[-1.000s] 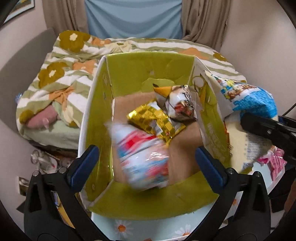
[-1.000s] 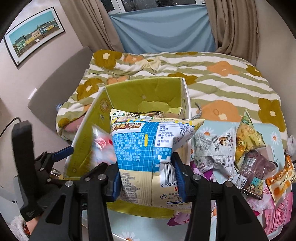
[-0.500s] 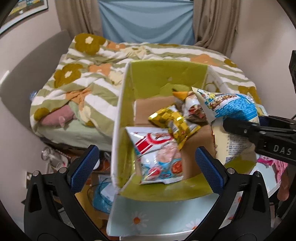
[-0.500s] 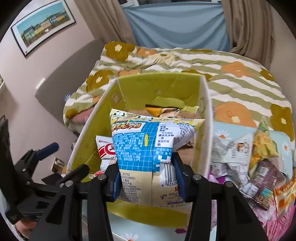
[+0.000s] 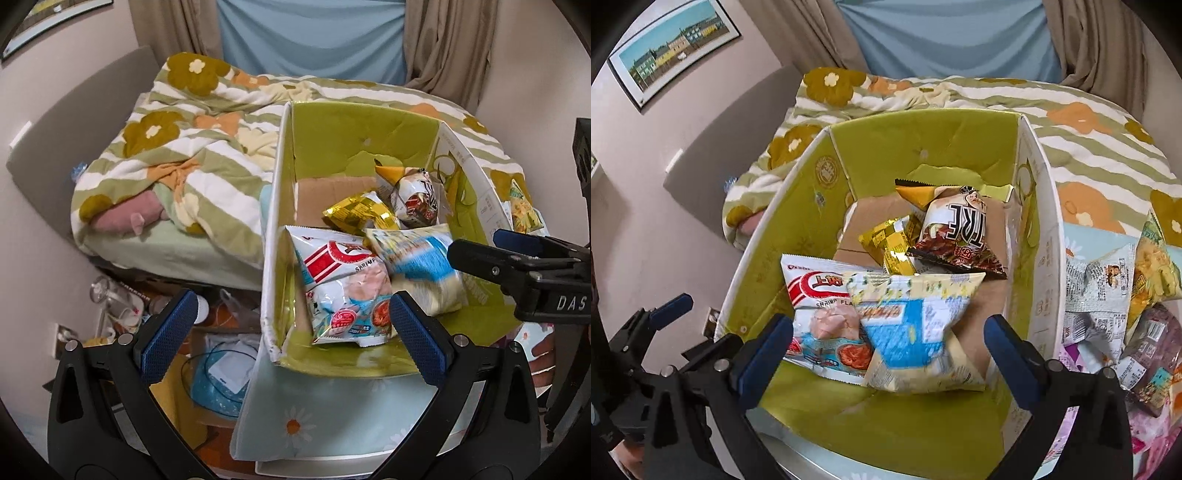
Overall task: Organize snacks
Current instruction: 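Carry both bags into the yellow box and open both grippers to release them, then move both tools back over the remaining snack pile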
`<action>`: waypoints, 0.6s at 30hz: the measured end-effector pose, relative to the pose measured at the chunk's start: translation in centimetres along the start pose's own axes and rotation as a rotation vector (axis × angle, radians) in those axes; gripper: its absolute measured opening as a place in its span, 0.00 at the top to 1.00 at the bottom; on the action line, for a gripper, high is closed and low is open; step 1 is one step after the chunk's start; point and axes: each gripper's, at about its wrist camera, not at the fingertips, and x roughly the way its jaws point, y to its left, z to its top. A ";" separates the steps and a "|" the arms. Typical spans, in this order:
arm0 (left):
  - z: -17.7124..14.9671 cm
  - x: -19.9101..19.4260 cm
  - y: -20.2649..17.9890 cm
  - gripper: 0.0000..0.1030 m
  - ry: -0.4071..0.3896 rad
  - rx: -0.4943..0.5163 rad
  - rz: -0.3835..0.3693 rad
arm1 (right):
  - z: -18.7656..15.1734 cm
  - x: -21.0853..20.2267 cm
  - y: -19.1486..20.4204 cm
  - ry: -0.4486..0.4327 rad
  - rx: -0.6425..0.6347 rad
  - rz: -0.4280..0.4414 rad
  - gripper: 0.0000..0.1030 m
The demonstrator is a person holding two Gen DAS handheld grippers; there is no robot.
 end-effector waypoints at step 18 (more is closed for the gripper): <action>1.9 -5.2 -2.4 0.00 -0.150 0.067 -0.055 | 0.1 -8.5 1.7 -0.188 -0.040 -0.043 0.00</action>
